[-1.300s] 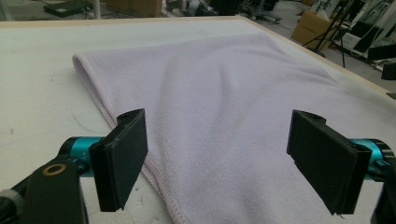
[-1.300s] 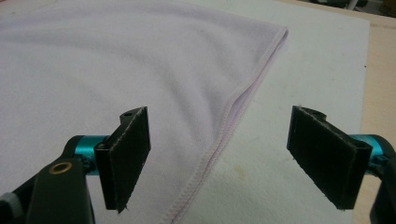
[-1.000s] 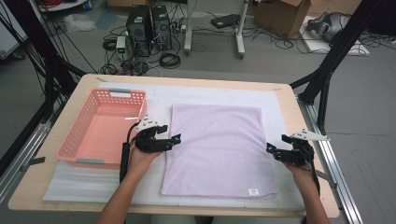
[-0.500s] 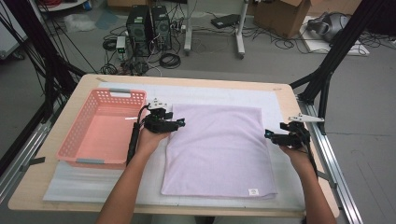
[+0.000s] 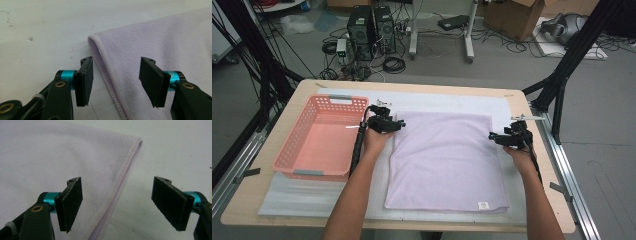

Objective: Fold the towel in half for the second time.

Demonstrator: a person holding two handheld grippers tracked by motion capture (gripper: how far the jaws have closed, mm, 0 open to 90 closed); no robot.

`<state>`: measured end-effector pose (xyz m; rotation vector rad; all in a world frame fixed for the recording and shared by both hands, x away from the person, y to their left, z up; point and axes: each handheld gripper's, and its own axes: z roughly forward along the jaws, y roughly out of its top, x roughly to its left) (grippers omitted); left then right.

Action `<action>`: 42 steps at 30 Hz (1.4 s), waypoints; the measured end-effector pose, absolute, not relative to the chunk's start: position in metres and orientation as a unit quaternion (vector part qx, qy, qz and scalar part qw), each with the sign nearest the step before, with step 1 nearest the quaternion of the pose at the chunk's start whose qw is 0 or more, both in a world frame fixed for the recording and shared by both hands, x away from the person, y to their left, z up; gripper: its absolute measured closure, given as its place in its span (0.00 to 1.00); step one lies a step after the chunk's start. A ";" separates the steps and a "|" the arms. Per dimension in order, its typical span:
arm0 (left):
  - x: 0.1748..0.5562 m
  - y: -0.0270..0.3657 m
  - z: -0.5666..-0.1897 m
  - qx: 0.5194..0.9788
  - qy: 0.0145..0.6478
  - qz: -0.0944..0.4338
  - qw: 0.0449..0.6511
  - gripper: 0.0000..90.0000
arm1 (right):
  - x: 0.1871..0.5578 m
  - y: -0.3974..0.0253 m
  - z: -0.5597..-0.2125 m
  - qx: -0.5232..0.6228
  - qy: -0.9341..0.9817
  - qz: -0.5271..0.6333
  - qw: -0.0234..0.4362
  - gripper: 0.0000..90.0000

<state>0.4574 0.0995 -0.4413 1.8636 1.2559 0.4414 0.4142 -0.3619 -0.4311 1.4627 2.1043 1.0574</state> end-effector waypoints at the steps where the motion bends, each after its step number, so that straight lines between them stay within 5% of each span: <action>1: 0.457 0.099 -0.441 0.741 0.499 0.176 0.413 0.50 | 0.417 -0.361 -0.432 0.519 0.747 0.371 0.185 0.27; 5: 0.461 0.098 -0.450 0.743 0.499 0.184 0.405 0.52 | 0.429 -0.354 -0.434 0.523 0.747 0.364 0.189 0.37; 9: 0.460 0.093 -0.451 0.756 0.478 0.201 0.399 0.69 | 0.440 -0.350 -0.444 0.537 0.750 0.340 0.186 0.44; 12: 0.460 0.091 -0.451 0.755 0.476 0.188 0.409 0.94 | 0.441 -0.347 -0.444 0.539 0.744 0.337 0.203 0.60; 15: 0.462 0.098 -0.452 0.729 0.511 0.158 0.426 0.95 | 0.441 -0.345 -0.444 0.528 0.750 0.352 0.187 0.90; 17: 0.463 0.101 -0.451 0.714 0.531 0.157 0.428 0.96 | 0.441 -0.343 -0.443 0.535 0.745 0.352 0.184 0.95; 24: 0.460 0.103 -0.437 0.681 0.532 0.175 0.471 0.96 | 0.440 -0.356 -0.437 0.554 0.713 0.390 0.181 0.97; 42: 0.410 0.106 -0.388 0.699 0.471 0.190 0.504 0.96 | 0.389 -0.369 -0.399 0.506 0.716 0.444 0.186 0.96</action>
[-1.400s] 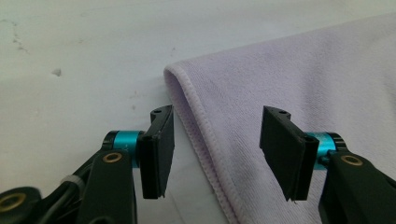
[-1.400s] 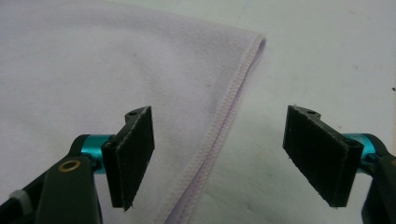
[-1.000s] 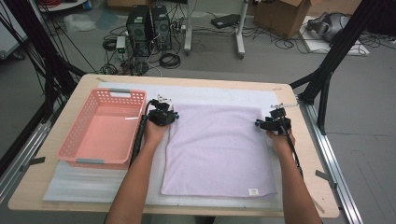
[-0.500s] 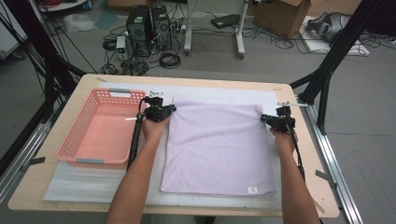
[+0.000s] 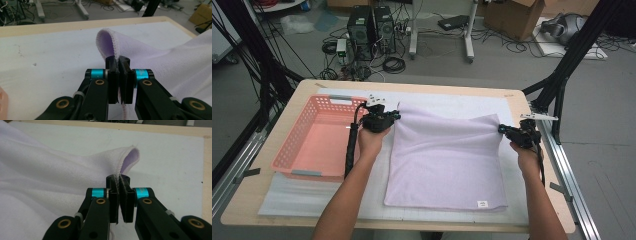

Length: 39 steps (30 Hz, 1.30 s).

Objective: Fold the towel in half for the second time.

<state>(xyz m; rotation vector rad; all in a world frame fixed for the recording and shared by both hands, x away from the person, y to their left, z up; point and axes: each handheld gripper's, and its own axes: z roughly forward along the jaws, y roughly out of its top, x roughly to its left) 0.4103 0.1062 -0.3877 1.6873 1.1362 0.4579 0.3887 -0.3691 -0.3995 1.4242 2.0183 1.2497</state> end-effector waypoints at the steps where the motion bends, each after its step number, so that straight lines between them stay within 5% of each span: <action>1: 0.407 0.107 -0.388 0.699 0.469 0.191 0.505 0.96 | 0.385 -0.370 -0.398 0.502 0.718 0.445 0.186 0.96; 24: 0.322 0.118 -0.404 0.710 0.431 0.181 0.527 0.96 | 0.303 -0.373 -0.412 0.472 0.739 0.449 0.173 0.96; 39: 0.310 0.124 -0.428 0.715 0.437 0.168 0.519 0.92 | 0.289 -0.370 -0.427 0.474 0.752 0.430 0.156 0.96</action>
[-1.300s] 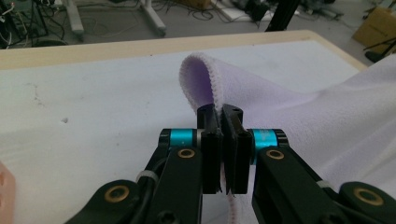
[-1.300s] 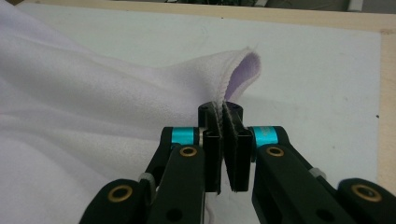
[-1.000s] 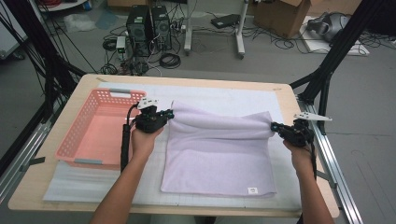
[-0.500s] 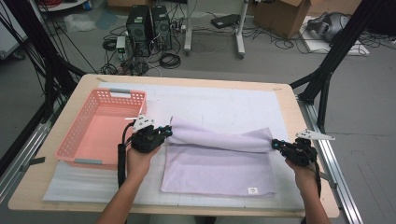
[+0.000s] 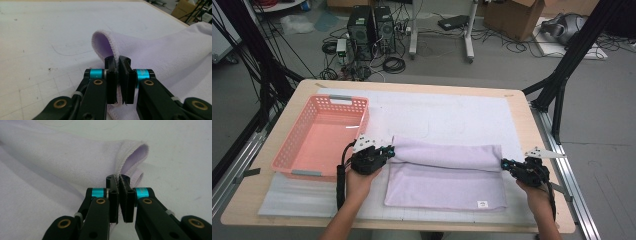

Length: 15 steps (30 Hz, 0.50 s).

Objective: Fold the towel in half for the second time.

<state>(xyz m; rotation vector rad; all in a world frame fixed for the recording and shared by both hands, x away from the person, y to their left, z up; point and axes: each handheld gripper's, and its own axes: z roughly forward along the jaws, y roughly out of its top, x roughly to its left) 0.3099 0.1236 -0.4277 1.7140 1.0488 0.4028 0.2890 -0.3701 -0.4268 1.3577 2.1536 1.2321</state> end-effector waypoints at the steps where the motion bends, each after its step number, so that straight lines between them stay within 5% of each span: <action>1: 0.310 0.124 -0.428 0.712 0.441 0.168 0.519 0.88 | 0.289 -0.371 -0.428 0.474 0.752 0.430 0.156 0.96; 4: 0.313 0.126 -0.429 0.699 0.455 0.167 0.525 0.68 | 0.291 -0.372 -0.431 0.479 0.748 0.434 0.154 0.91; 7: 0.319 0.127 -0.431 0.681 0.461 0.157 0.547 0.47 | 0.292 -0.375 -0.429 0.499 0.730 0.441 0.154 0.69; 15: 0.346 0.124 -0.427 0.706 0.462 0.151 0.514 0.44 | 0.309 -0.382 -0.419 0.524 0.707 0.446 0.160 0.54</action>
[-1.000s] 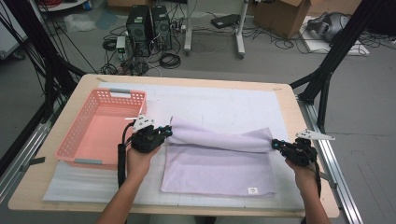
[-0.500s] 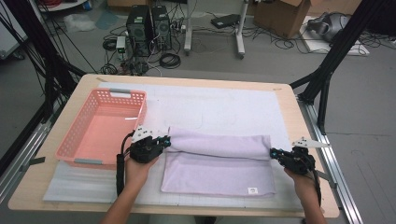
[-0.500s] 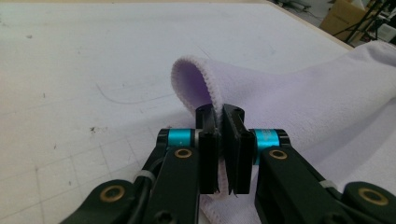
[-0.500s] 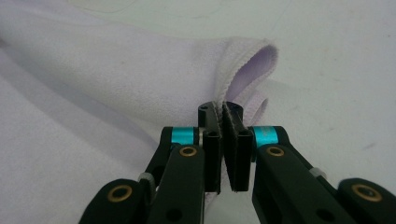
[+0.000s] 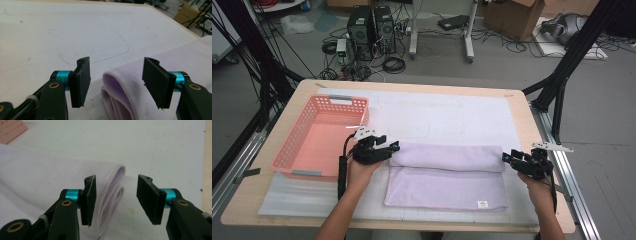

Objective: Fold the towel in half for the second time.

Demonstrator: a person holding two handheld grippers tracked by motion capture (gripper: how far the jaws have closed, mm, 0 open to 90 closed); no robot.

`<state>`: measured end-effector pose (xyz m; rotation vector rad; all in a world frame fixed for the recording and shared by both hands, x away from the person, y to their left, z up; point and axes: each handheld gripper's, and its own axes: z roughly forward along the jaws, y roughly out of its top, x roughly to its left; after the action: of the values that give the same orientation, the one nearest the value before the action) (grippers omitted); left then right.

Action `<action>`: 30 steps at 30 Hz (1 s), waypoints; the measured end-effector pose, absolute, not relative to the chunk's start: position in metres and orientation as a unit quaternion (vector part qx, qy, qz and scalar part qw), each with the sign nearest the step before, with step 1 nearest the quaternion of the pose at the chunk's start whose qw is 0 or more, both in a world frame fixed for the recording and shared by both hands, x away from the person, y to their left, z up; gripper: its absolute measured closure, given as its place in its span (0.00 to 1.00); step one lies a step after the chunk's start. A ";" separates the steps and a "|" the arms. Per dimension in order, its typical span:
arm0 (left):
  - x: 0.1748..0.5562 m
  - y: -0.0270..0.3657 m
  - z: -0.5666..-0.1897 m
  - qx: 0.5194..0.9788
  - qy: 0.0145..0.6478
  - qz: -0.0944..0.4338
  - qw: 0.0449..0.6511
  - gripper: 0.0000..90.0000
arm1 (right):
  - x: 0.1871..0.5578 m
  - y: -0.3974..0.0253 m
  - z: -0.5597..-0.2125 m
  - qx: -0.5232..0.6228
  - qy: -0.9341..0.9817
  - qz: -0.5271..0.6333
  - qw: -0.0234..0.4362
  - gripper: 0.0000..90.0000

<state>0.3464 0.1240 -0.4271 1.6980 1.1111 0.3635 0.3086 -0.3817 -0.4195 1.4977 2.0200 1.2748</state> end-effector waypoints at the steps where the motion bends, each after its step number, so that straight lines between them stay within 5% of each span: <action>1: 0.350 0.122 -0.428 0.710 0.463 0.152 0.508 0.44 | 0.314 -0.379 -0.418 0.525 0.709 0.444 0.159 0.53; 4: 0.356 0.116 -0.430 0.723 0.459 0.151 0.493 0.46 | 0.328 -0.369 -0.415 0.520 0.717 0.437 0.158 0.50; 8: 0.359 0.108 -0.434 0.744 0.459 0.127 0.468 0.66 | 0.345 -0.357 -0.415 0.521 0.729 0.418 0.151 0.52; 12: 0.356 0.106 -0.433 0.755 0.446 0.133 0.462 0.89 | 0.347 -0.352 -0.415 0.500 0.747 0.410 0.157 0.88; 14: 0.353 0.105 -0.430 0.752 0.442 0.138 0.469 0.91 | 0.344 -0.351 -0.414 0.484 0.756 0.408 0.165 0.99; 23: 0.331 0.113 -0.419 0.749 0.413 0.157 0.494 0.91 | 0.321 -0.360 -0.412 0.473 0.747 0.431 0.181 0.99; 24: 0.330 0.113 -0.420 0.748 0.415 0.155 0.495 0.91 | 0.321 -0.362 -0.412 0.472 0.745 0.436 0.180 0.96; 26: 0.330 0.113 -0.421 0.748 0.417 0.152 0.494 0.91 | 0.324 -0.365 -0.411 0.495 0.727 0.441 0.180 0.63; 30: 0.331 0.112 -0.420 0.740 0.422 0.151 0.502 0.91 | 0.338 -0.363 -0.411 0.524 0.714 0.432 0.170 0.47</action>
<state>0.3311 0.1118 -0.4200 1.7887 1.0193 0.3654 0.3384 -0.3629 -0.4113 1.4879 2.0286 1.2284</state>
